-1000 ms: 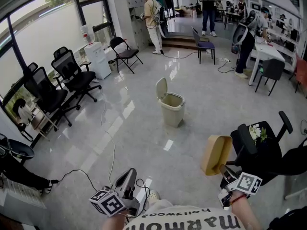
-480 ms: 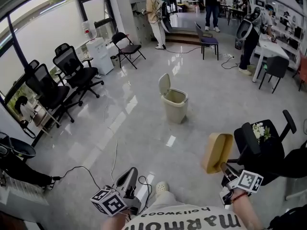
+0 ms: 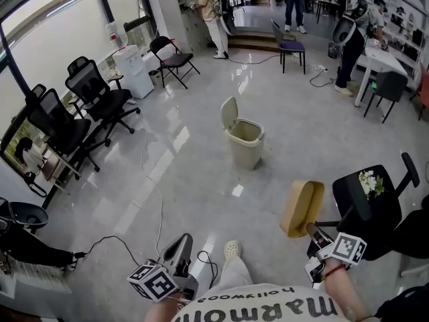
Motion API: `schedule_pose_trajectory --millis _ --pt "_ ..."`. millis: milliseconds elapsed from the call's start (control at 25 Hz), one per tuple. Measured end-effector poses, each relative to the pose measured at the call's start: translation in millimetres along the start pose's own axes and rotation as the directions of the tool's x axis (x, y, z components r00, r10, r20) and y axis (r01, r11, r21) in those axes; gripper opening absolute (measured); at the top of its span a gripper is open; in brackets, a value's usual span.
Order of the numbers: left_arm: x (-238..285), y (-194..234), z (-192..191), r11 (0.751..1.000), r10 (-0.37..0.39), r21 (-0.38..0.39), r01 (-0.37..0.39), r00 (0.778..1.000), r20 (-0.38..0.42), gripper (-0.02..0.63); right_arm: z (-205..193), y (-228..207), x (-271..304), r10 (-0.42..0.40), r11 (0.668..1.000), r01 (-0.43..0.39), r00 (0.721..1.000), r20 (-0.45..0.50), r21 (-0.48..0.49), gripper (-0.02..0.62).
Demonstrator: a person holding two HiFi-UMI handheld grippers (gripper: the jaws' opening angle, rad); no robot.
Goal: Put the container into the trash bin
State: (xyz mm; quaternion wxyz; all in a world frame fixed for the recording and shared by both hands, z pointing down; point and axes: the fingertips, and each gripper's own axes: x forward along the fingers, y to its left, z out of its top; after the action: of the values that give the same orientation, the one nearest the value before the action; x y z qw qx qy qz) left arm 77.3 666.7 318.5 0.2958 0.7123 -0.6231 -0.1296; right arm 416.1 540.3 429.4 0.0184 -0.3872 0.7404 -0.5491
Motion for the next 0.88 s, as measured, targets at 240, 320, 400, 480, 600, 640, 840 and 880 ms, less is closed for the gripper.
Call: schedule_pose_trajectory --millis 240,320,400,480,600,640,840,880 --pt "72.8 31.9 55.3 0.998 -0.063 -0.014 0.063 0.998 0.013 -0.008 43.6 32.4 58.2 0.008 1.000 -0.008 0.999 0.032 -0.008 0.019" --pt "100.0 38.7 77.8 0.996 -0.092 -0.004 0.092 0.996 0.012 -0.008 62.8 48.5 81.3 0.038 0.999 -0.037 0.998 0.059 -0.023 0.020" --pt "126.8 45.1 101.8 0.993 -0.120 0.012 0.120 0.993 0.016 -0.008 79.7 64.0 103.4 0.058 0.998 -0.056 0.995 0.079 -0.034 0.020" --pt "149.9 51.2 125.7 0.989 -0.145 0.023 0.145 0.989 0.024 -0.008 92.4 76.9 123.3 0.067 0.997 -0.062 0.993 0.092 -0.046 0.020" --pt "176.6 63.1 153.7 0.984 -0.176 0.037 0.175 0.984 0.023 -0.008 108.9 89.6 150.1 0.084 0.995 -0.077 0.989 0.123 -0.061 0.020" --pt "183.9 68.2 160.9 0.982 -0.183 0.043 0.182 0.983 0.021 -0.008 112.8 92.7 157.9 0.081 0.996 -0.073 0.988 0.132 -0.059 0.019" --pt "216.1 95.0 182.4 0.977 -0.205 0.057 0.204 0.978 0.024 -0.008 119.5 98.1 196.1 0.060 0.998 -0.053 0.987 0.146 -0.046 0.020" --pt "220.6 99.8 183.4 0.977 -0.206 0.052 0.205 0.978 0.026 -0.008 118.9 97.1 203.0 0.061 0.998 -0.056 0.988 0.142 -0.041 0.020"
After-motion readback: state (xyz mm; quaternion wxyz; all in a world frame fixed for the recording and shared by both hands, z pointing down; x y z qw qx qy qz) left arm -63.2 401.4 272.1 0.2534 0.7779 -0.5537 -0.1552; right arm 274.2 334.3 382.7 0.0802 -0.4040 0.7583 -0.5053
